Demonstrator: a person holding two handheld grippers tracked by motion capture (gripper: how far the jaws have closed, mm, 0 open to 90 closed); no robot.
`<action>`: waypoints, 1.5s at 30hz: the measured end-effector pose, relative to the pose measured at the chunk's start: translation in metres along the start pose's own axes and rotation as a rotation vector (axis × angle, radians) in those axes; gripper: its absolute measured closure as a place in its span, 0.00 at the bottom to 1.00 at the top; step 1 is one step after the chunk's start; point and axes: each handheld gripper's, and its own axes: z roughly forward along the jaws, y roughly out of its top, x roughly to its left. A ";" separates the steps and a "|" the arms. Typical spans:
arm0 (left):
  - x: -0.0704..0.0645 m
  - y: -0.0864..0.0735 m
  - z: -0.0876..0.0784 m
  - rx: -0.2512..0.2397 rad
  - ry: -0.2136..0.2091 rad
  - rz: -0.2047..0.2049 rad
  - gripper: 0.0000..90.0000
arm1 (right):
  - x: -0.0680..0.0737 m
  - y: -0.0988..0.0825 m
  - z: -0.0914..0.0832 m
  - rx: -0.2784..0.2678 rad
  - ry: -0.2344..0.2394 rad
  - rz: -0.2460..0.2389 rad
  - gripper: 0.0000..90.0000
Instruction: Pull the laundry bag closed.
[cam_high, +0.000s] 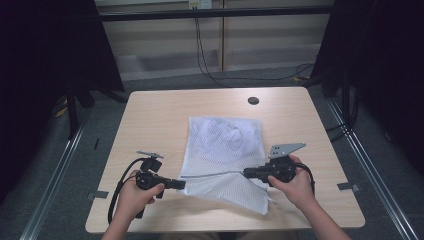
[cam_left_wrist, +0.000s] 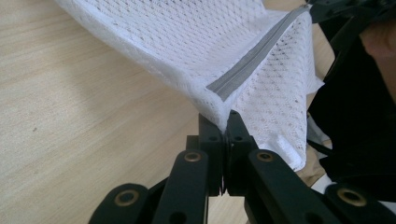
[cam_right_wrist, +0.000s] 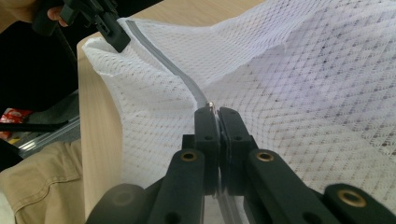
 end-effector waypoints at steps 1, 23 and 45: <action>0.000 0.000 0.000 -0.001 -0.001 -0.001 0.99 | 0.000 0.000 0.000 -0.001 -0.002 0.001 0.97; -0.002 0.000 0.001 0.006 0.006 0.003 0.99 | -0.004 -0.005 -0.003 -0.005 -0.014 0.008 0.97; -0.001 -0.001 -0.001 0.002 0.010 0.007 0.99 | -0.009 -0.009 -0.009 -0.010 -0.027 0.016 0.97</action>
